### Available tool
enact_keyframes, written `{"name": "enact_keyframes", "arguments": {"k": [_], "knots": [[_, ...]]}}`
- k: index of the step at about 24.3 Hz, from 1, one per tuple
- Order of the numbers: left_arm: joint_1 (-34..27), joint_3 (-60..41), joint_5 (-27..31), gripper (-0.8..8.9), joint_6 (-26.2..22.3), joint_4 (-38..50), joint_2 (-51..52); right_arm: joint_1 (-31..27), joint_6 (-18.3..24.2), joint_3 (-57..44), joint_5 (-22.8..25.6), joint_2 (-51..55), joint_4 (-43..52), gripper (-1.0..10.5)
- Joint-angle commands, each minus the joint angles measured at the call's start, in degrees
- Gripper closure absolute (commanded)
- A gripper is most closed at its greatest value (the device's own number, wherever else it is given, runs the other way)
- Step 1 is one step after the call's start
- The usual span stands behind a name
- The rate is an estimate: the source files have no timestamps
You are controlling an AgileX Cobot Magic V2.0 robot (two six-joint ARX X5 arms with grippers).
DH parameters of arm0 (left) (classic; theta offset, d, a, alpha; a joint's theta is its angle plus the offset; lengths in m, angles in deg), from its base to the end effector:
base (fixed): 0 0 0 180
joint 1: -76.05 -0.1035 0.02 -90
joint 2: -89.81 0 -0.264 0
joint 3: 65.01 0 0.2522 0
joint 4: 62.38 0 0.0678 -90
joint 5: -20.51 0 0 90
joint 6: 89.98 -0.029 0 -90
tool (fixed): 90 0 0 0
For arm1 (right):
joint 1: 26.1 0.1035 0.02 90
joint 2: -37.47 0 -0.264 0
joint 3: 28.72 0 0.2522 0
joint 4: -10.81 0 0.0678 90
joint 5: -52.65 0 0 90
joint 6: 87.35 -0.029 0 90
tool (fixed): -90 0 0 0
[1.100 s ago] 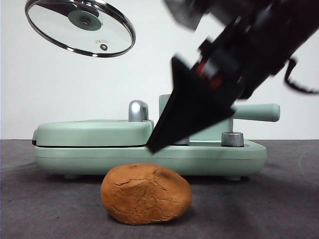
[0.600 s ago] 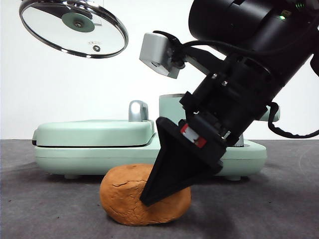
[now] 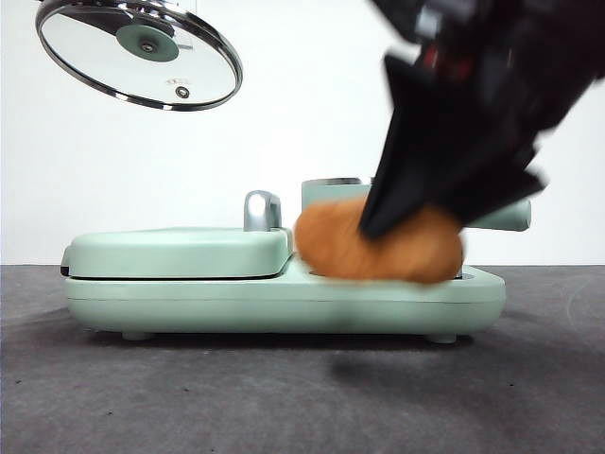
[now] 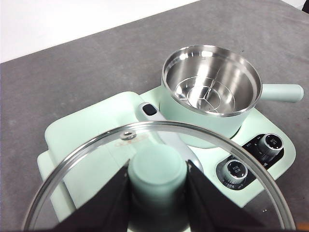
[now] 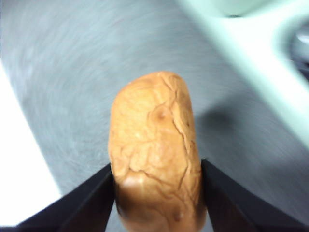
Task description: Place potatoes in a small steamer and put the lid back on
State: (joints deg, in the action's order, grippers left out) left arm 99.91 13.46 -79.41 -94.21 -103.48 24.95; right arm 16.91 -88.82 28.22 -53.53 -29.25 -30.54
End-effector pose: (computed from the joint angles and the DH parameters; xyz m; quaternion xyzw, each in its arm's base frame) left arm 0.2160 -0.1010 0.3574 0.0631 0.2253 -0.2907 0.9278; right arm 0.1584 0.1589 0.2287 -0.0900 0.4254 0.4401 0.7856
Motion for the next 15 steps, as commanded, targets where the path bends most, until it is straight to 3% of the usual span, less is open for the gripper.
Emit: {"name": "enact_keyframes", "arguments": {"k": [1, 5, 15], "knots": [[0.2, 0.8, -0.1, 8.04, 0.2, 1.6, -0.2, -2.5, -5.2, 6.4, 0.2, 0.6, -8.9, 6.9], [0.2, 0.8, -0.1, 8.04, 0.2, 1.6, -0.2, -8.7, -4.4, 19.2, 0.2, -1.9, -19.9, 6.9], [0.2, 0.8, -0.1, 8.04, -1.1, 1.6, -0.2, -15.9, 2.1, 37.0, 0.2, -16.8, -20.3, 6.9]]}}
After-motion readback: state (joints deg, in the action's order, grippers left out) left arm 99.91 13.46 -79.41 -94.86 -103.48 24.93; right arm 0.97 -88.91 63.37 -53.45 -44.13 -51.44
